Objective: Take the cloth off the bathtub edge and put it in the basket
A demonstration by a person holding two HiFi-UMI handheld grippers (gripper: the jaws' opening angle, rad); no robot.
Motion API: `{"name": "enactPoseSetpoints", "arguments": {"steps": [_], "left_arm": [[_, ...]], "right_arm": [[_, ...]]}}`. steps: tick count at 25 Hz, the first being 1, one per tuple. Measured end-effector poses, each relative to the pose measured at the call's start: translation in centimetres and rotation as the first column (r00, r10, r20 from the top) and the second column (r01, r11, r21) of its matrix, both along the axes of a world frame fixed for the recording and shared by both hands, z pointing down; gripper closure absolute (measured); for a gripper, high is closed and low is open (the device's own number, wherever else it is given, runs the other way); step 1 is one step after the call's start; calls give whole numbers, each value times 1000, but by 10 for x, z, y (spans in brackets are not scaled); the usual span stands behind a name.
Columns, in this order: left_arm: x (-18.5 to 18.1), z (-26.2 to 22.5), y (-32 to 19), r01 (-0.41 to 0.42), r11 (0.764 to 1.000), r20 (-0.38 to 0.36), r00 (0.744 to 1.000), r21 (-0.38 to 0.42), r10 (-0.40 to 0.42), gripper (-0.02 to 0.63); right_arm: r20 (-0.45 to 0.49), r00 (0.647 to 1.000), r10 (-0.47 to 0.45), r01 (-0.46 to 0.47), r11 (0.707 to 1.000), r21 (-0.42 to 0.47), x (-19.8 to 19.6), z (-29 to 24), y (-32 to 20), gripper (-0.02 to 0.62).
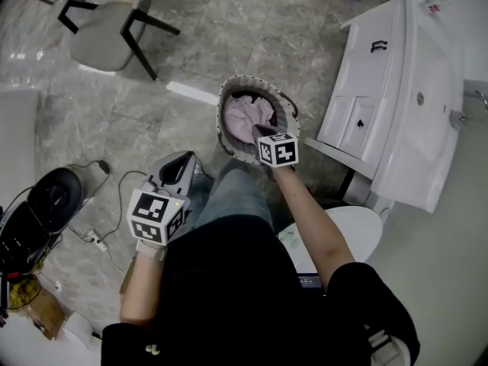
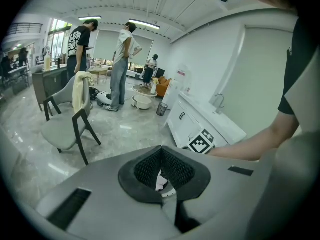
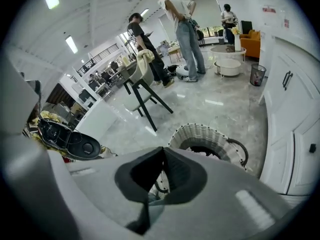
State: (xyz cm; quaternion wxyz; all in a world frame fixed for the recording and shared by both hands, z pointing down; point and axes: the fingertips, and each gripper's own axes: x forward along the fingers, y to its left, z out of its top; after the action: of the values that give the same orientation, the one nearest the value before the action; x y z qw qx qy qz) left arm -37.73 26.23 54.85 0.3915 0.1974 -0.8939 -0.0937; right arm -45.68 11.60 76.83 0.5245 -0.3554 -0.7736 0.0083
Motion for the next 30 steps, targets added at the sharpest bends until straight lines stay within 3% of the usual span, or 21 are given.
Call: {"name": "enactPoseSetpoints", "arguments": {"steps": [14, 18, 30], "left_arm": [[-23, -73, 14, -24, 999, 145, 989, 37, 19, 592], [-29, -108, 16, -47, 999, 216, 976, 26, 41, 592], [-34, -219, 37, -59, 998, 432, 901, 24, 43, 592]], "right_arm": [[254, 967, 15, 30, 985, -172, -9, -212, 32, 598], [347, 936, 53, 26, 975, -221, -16, -277, 27, 598], [557, 816, 154, 30, 952, -306, -3, -426, 15, 598]]}}
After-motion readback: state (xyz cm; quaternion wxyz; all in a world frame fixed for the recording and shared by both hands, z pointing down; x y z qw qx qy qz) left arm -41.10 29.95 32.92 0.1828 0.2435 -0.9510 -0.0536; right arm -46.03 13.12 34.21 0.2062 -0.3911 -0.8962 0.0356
